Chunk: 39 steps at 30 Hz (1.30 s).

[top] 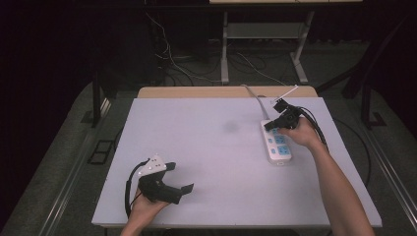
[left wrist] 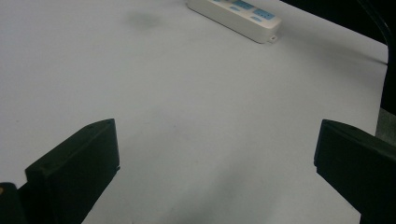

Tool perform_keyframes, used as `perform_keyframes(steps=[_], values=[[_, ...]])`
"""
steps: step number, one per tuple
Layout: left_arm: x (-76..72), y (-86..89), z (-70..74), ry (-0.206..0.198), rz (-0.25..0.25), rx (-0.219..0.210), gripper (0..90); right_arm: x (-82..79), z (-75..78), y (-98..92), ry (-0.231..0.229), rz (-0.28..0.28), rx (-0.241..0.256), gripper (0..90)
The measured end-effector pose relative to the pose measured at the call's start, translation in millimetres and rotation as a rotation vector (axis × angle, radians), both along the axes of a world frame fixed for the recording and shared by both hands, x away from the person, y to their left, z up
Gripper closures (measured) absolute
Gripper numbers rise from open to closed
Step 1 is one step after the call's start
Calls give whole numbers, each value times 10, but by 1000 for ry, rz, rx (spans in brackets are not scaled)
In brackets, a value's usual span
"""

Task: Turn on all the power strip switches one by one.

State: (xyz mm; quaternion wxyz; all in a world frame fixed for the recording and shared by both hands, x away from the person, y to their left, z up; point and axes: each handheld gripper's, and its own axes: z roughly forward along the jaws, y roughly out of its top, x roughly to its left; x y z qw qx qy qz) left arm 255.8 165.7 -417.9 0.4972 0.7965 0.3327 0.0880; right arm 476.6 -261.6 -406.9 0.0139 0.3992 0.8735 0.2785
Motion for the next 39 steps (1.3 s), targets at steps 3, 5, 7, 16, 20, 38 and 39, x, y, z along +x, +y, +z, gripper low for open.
perform_keyframes(steps=[3,5,7,16,20,38,39], values=[[0,1,0,0,0,-1,0,2,-6,1,0,1,-1,900],[1,5,-2,3,1,-8,0,2,-7,0,1,1,0,900],[2,10,0,3,1,-12,0,3,-9,0,3,2,0,900],[8,3,-4,5,-2,-12,0,-20,-45,-7,-18,-3,15,900],[2,3,-1,3,0,-13,0,-36,-43,2,-29,-1,4,900],[8,5,-5,6,0,-12,0,-24,-22,-23,-11,-15,14,900],[10,7,-5,6,2,-13,0,-23,-20,-31,-9,-17,22,900]])
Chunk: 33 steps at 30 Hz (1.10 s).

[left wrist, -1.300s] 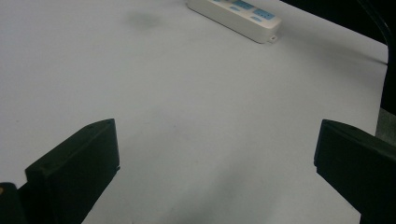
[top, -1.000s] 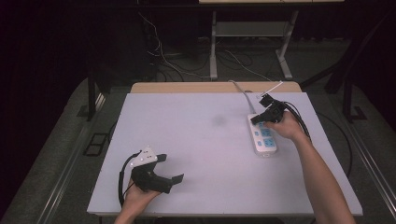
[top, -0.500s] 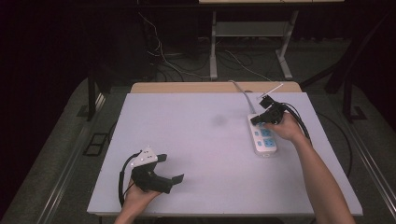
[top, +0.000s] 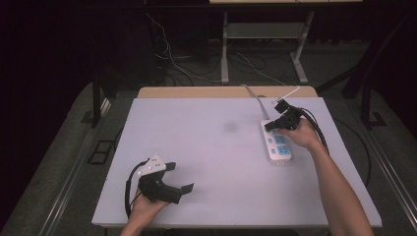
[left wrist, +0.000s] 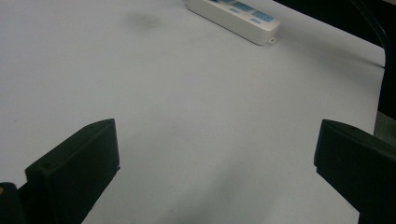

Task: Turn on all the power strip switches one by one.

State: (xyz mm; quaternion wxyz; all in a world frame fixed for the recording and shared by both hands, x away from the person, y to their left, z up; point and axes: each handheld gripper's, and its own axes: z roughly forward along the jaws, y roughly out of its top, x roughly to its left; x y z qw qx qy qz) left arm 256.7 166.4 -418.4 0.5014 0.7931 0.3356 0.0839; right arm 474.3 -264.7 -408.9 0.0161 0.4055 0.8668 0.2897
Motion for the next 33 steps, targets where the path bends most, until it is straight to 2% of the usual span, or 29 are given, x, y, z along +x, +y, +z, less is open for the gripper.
perform_keyframes(steps=[6,15,18,20,25,30,32,33], values=[[1,1,1,0,3,-1,0,3,75,-58,-15,-18,52,900],[-8,-4,7,-3,3,-2,0,-77,187,-133,-44,-47,66,898],[-10,-9,6,-2,1,-2,0,-127,229,-152,-60,-58,82,845],[-11,-14,5,-2,2,-2,0,-161,263,-160,-70,-66,97,779],[-9,-22,5,-1,1,-5,0,-272,367,-173,-101,-93,117,551],[-9,-37,7,-3,-3,-2,0,-393,446,-199,-128,-129,119,283],[-10,-42,9,-4,-4,-4,0,-441,465,-214,-116,-127,141,136],[-11,-44,9,-4,-3,-5,0,-467,469,-225,-111,-126,154,93]])
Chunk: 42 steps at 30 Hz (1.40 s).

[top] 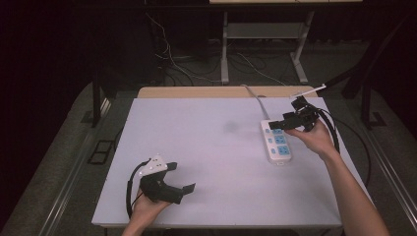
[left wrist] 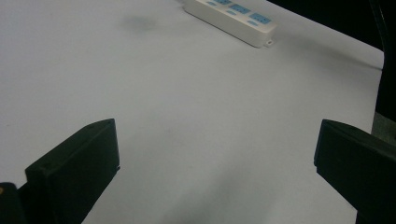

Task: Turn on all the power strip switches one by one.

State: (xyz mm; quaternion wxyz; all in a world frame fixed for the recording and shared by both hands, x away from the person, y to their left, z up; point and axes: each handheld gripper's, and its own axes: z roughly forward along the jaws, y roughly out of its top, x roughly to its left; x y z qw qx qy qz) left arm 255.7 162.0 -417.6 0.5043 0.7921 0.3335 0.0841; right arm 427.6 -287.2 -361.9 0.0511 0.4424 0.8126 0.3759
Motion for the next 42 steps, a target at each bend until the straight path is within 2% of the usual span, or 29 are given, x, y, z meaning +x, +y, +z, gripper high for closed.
perform_keyframes(steps=[1,2,6,13,20,25,30,37,42], values=[[0,-1,1,0,-1,0,0,-26,2,-8,4,6,5,5],[-1,-3,2,-1,-1,-1,0,-63,5,-14,5,2,6,4],[0,-7,1,0,0,-3,0,-255,37,-77,-42,-16,41,4],[3,-16,-1,5,-3,-8,0,-559,79,-162,-72,-27,81,4],[13,-15,-5,10,-3,-11,0,-828,55,-196,-93,-21,124,5],[18,-11,-8,17,-2,-11,0,-1022,-3,-179,-110,-15,144,5],[24,1,-14,23,0,-19,0,-1234,-88,-124,-145,-8,156,5],[34,31,-23,33,9,-34,0,-1592,-284,-33,-182,4,173,5],[37,42,-27,40,12,-39,0,-1752,-421,9,-190,12,159,5]])
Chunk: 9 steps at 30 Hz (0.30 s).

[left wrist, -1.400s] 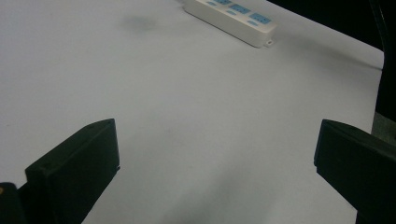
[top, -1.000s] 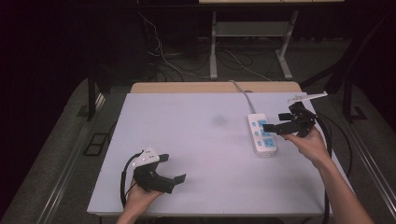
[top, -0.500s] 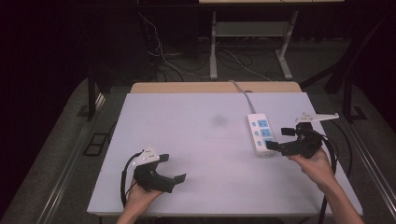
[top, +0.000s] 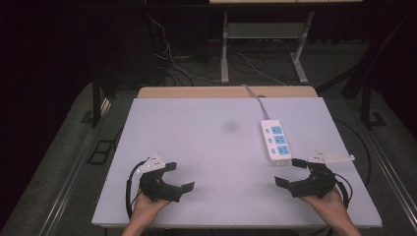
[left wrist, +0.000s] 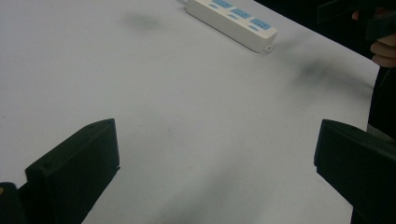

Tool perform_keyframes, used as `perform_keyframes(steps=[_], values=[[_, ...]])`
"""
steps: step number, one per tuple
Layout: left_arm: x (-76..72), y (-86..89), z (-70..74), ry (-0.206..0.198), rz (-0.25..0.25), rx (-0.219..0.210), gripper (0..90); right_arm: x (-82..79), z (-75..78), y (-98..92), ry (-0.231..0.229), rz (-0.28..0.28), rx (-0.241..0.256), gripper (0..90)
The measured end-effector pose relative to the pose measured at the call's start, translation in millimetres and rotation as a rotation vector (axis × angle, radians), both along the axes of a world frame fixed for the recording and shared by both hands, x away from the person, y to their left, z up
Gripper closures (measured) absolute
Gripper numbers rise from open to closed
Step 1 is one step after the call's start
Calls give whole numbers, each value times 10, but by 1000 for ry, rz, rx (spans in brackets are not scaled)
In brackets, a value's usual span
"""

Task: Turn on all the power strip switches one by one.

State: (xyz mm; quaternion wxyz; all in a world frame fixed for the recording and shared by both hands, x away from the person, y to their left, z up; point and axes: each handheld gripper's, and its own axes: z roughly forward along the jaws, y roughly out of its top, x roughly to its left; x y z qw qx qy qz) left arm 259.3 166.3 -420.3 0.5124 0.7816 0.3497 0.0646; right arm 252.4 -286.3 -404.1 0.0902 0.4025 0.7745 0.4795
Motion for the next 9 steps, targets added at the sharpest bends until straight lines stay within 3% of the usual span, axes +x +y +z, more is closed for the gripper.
perform_keyframes(steps=[9], values=[[13,-2,-12,-1,-3,-3,0,-114,-149,-13,-8,-10,1,5]])
